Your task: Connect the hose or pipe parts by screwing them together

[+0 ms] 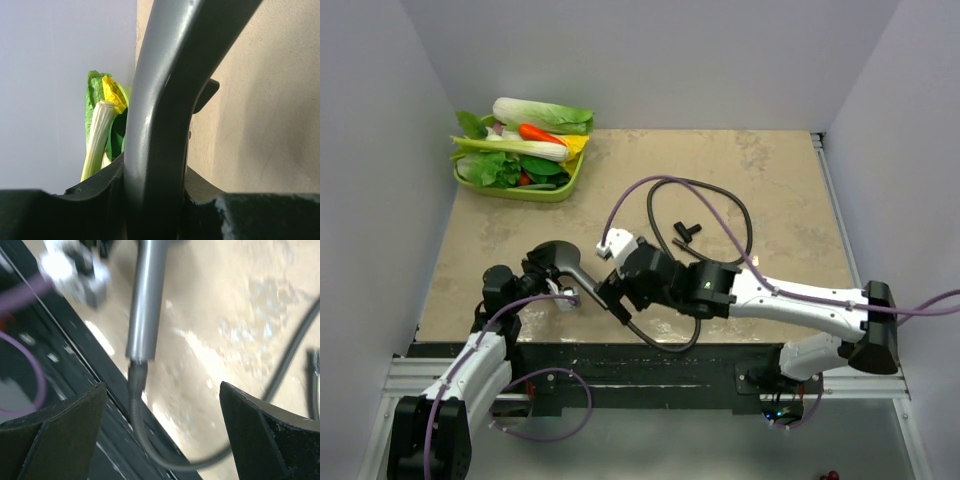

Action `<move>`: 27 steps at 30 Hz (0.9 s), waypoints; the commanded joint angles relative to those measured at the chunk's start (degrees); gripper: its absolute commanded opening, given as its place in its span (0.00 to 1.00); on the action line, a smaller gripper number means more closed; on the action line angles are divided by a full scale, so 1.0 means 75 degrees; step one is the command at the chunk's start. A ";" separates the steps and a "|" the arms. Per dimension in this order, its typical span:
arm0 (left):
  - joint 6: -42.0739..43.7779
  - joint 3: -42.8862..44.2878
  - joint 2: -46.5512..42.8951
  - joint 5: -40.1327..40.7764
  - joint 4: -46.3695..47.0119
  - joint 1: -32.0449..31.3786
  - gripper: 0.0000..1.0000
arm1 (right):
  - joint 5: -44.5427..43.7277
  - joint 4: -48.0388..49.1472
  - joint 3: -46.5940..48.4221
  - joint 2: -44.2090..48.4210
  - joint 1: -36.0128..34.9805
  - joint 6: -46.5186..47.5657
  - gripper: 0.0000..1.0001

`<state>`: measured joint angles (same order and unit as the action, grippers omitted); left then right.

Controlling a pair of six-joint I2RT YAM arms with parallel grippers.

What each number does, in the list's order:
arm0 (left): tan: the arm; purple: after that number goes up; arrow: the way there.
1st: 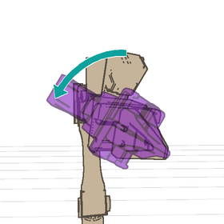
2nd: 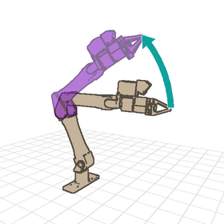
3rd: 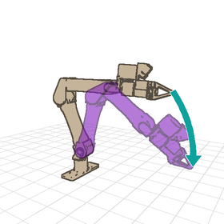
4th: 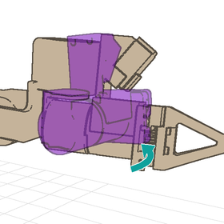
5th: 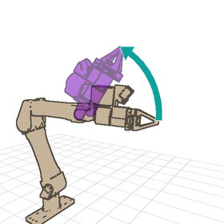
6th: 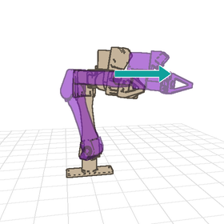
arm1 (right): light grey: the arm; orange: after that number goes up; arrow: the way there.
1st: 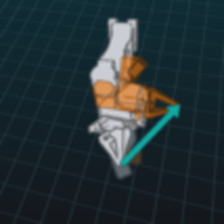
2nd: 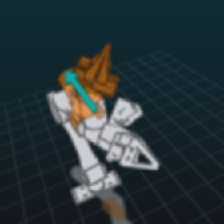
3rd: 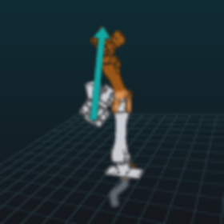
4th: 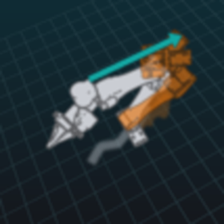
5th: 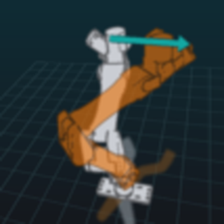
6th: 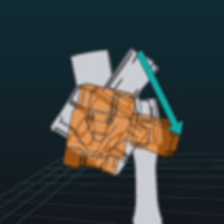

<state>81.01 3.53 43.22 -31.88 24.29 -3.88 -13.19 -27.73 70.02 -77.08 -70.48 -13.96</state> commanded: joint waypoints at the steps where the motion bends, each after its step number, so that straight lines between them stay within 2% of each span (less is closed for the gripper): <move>1: -0.0267 0.0385 0.0003 -0.0191 0.0745 -0.0022 0.00 | -0.2342 -0.1402 -0.0100 -0.0071 -0.0973 0.0326 0.94; 2: -0.0267 0.0373 0.0026 -0.0191 0.0745 -0.0022 0.00 | -0.2389 -0.1180 -0.0183 -0.0047 -0.1090 0.0326 0.89; 5: -0.0243 0.0361 0.0026 -0.0179 0.0745 -0.0022 0.00 | -0.2554 -0.0770 -0.0382 -0.0035 -0.1395 0.0302 0.84; 18: -0.0220 0.0396 0.0014 -0.0144 0.0663 -0.0022 0.00 | -0.2963 -0.0206 0.0109 -0.1711 -0.1970 0.0619 0.78; 27: -0.0243 0.0373 0.0003 -0.0168 0.0698 -0.0022 0.00 | -0.3222 0.0157 0.0227 -0.2086 -0.1982 0.0548 0.63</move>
<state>79.99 3.53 43.66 -31.51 24.58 -3.88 -35.22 -30.83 69.28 -92.29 -85.08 -10.00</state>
